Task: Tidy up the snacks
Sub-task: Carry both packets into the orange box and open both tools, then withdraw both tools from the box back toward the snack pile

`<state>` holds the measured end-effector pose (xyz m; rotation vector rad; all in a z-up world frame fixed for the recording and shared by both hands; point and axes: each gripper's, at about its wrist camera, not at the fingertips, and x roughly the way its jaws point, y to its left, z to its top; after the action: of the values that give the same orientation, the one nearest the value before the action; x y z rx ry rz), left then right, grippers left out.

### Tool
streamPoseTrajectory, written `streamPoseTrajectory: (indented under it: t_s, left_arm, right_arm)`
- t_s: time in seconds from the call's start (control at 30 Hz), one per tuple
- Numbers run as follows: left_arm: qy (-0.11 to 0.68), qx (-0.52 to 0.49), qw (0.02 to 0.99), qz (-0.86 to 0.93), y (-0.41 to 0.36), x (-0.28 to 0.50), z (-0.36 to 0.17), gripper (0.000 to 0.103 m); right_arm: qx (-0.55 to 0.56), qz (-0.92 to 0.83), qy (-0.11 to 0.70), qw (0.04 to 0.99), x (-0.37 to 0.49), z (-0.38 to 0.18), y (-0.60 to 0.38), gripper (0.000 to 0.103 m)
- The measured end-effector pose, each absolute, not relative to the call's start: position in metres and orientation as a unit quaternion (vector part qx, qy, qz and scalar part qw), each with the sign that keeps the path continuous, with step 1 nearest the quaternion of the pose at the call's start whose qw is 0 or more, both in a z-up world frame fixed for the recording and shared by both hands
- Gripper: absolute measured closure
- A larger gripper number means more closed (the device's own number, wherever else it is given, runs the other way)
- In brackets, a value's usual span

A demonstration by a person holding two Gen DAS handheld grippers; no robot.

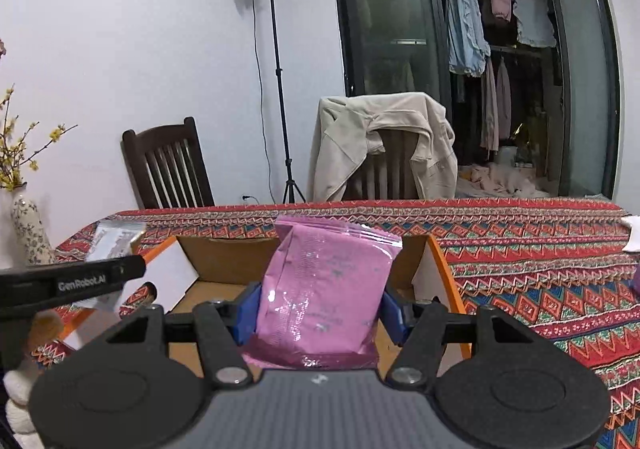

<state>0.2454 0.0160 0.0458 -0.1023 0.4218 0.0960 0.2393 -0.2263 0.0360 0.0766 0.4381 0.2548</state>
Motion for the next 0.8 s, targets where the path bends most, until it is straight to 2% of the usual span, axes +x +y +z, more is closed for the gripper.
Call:
streamPoseTrajectory:
  t_s: [0.03,0.1,0.13,0.17,0.2,0.23,0.8]
  left_arm:
    - [0.207,-0.052,0.976,0.047,0.016,0.245,0.045,0.053]
    - [0.199,-0.051,0.978,0.044,0.016,0.24,0.044,0.04]
    - [0.193,-0.05,0.979,0.043,0.016,0.238,0.043,0.021]
    - [0.183,-0.05,0.981,0.044,0.017,0.235,0.042,0.004]
    - [0.173,-0.051,0.982,0.044,0.015,0.232,0.043,0.0]
    - [0.161,-0.051,0.985,0.043,0.014,0.228,0.043,0.0]
    - [0.127,-0.062,0.99,0.024,0.012,0.205,0.055,0.0]
  right_arm:
    - [0.04,0.128,0.217,0.967,0.24,0.035,-0.227,0.042]
    - [0.043,0.131,0.213,0.967,0.238,0.033,-0.229,0.033]
    - [0.046,0.132,0.213,0.967,0.238,0.032,-0.231,0.017]
    - [0.049,0.135,0.21,0.967,0.236,0.03,-0.232,0.005]
    - [0.05,0.137,0.207,0.967,0.235,0.031,-0.233,0.002]
    - [0.052,0.139,0.206,0.967,0.235,0.03,-0.233,0.0]
    - [0.049,0.137,0.181,0.973,0.213,0.037,-0.237,0.0]
